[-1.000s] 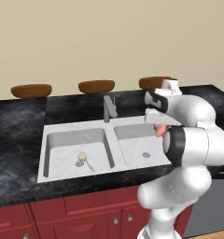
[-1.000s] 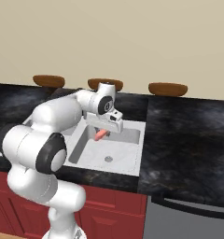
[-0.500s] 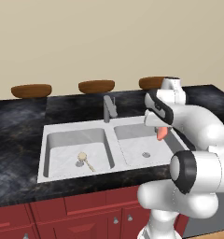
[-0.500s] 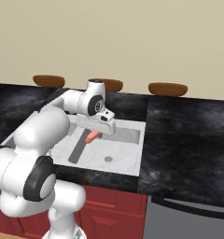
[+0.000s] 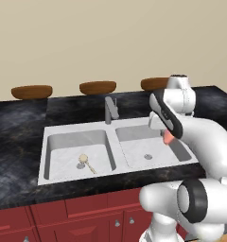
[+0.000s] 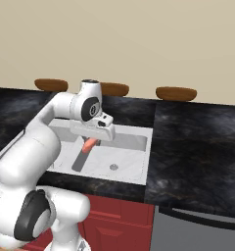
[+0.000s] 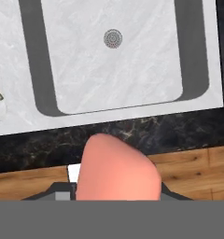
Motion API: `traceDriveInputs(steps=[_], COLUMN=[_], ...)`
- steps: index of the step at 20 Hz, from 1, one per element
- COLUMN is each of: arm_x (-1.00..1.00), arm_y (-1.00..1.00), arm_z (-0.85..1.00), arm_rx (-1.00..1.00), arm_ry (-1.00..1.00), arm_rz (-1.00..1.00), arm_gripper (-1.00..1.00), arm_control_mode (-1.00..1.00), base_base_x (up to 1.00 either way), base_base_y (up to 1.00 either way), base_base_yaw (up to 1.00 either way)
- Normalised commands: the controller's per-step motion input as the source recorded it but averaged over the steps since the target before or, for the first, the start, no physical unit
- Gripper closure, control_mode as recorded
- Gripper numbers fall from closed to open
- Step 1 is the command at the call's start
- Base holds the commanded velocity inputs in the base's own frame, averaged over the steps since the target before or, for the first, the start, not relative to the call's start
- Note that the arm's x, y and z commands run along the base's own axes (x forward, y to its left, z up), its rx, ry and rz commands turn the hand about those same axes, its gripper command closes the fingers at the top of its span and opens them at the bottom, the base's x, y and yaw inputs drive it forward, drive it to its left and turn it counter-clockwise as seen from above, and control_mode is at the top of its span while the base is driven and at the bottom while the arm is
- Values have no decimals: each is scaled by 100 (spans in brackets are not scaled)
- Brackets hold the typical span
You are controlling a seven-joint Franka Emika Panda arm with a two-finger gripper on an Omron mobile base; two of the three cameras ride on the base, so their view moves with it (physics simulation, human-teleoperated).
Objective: Pick up the bar soap and dish brush from the sink, and place them back in the cabinet, and close the cabinet door.
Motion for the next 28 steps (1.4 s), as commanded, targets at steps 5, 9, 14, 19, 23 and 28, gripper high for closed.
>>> traceDriveInputs(steps=[5,9,14,19,23,28], arm_x=[-36,-24,-18,-26,-30,-32], arm_y=[19,22,19,12,6,4], arm_z=[33,31,29,30,28,24], arm_rx=[0,0,0,0,0,0], arm_ry=[0,0,0,0,0,0], arm_rz=[3,2,3,4,5,5], arm_gripper=[100,100,100,100,100,100], arm_control_mode=[-100,-100,-100,-100,-100,-100], base_base_x=[0,0,0,0,0,0], base_base_y=[0,0,0,0,0,0], base_base_yaw=[0,0,0,0,0,0])
